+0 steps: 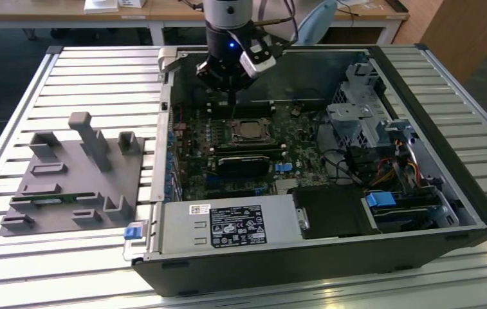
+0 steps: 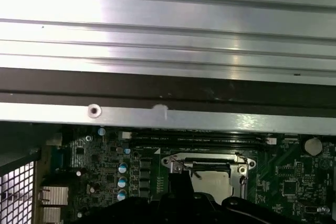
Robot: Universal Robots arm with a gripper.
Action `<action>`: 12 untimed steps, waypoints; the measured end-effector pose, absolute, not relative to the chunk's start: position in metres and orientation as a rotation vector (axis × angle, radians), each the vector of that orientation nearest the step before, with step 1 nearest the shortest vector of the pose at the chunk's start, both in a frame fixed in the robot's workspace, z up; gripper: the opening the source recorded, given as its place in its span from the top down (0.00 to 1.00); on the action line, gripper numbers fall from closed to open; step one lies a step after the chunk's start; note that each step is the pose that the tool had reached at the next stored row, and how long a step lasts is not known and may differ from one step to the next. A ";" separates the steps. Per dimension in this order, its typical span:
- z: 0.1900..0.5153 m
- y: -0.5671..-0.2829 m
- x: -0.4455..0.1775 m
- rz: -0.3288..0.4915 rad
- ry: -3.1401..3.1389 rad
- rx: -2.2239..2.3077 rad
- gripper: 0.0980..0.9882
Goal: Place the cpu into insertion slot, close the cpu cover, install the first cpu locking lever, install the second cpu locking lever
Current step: 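Install the first cpu locking lever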
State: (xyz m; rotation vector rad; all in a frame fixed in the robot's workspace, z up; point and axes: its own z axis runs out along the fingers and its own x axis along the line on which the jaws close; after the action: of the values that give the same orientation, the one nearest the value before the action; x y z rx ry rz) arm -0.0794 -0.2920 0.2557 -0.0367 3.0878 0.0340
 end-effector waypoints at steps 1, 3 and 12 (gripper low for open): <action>0.256 -0.292 -0.077 0.034 3.088 -0.037 0.99; 0.255 -0.292 -0.074 0.034 3.089 -0.037 0.99; 0.252 -0.293 -0.072 0.108 3.086 -0.035 0.99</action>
State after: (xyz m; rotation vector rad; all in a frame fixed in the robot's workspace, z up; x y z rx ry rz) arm -0.0721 -0.2932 0.2519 -0.0346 3.0863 0.1080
